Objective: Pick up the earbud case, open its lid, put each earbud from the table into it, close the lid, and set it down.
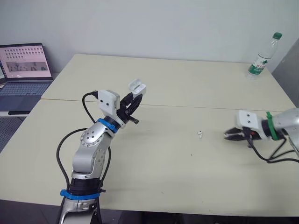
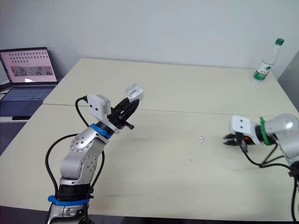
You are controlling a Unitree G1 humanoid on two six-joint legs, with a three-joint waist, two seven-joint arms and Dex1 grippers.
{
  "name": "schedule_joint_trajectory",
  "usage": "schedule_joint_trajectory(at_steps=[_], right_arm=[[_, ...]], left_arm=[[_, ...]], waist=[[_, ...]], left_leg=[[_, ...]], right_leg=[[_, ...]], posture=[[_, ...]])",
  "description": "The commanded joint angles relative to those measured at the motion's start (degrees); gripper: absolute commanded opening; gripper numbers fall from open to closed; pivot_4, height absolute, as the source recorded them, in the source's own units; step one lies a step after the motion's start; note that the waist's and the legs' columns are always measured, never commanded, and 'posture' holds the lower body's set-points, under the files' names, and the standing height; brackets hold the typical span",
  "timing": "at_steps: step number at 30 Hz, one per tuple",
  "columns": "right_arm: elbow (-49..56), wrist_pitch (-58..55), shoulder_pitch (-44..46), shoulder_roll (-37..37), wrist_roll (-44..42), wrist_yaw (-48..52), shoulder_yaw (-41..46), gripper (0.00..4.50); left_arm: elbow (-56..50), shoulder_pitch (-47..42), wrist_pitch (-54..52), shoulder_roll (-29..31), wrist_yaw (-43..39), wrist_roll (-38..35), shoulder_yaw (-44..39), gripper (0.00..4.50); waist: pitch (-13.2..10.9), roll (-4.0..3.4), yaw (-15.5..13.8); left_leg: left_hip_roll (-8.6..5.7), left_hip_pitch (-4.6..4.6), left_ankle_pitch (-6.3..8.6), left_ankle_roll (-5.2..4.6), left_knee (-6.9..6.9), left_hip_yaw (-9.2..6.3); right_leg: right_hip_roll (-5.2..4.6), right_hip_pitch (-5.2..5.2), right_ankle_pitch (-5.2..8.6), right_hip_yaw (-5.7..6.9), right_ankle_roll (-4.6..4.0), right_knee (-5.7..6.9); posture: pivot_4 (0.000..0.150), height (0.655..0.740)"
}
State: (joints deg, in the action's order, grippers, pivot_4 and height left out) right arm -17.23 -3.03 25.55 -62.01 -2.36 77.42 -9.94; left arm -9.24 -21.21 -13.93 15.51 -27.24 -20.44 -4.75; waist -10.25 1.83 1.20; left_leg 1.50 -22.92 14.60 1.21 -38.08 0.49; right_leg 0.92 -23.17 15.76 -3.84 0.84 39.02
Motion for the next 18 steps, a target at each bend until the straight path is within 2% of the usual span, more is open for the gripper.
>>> schedule_joint_trajectory(at_steps=[1, 7, 13, 18], right_arm=[[-5.06, 5.54, -1.32, -3.69, 2.79, -0.81, 2.01, 0.41], [-14.47, 12.21, -2.39, -6.31, 8.63, -4.09, 0.46, 0.41], [-17.49, 13.43, -2.30, -6.55, 9.90, -2.65, -0.18, 0.41], [-18.04, 13.21, -3.44, -6.25, 9.90, -2.76, -0.05, 2.09]], left_arm=[[-1.06, -0.10, 2.51, -0.58, 0.14, 0.53, 0.41, 0.78], [-1.59, 0.22, 2.46, -1.52, 0.80, -0.11, 0.38, 0.78], [-2.50, 0.79, 2.02, -1.06, 0.59, -0.09, 0.42, 0.78], [-3.47, 1.02, 1.32, -0.89, 0.78, -0.20, 0.53, 0.78]], waist=[[0.00, -0.01, 0.53], [0.00, -0.01, 0.79], [0.00, 0.00, 0.51], [0.02, 0.02, 0.31]], left_leg=[[0.01, 0.02, 0.00, 0.00, 0.00, 0.05], [0.06, 0.13, -0.02, 0.00, -0.01, 0.22], [0.00, 0.11, -0.02, 0.00, -0.08, 0.20], [-0.01, 0.12, -0.02, 0.00, -0.12, 0.12]], right_leg=[[0.01, 0.00, 0.00, -0.05, 0.00, 0.00], [0.05, 0.00, -0.01, -0.18, 0.02, 0.03], [0.03, 0.07, -0.07, -0.22, 0.12, 0.01], [0.03, 0.15, -0.09, -0.18, 0.16, -0.02]], posture=[[0.150, 0.7400], [0.150, 0.7400], [0.150, 0.7400], [0.150, 0.7400]])
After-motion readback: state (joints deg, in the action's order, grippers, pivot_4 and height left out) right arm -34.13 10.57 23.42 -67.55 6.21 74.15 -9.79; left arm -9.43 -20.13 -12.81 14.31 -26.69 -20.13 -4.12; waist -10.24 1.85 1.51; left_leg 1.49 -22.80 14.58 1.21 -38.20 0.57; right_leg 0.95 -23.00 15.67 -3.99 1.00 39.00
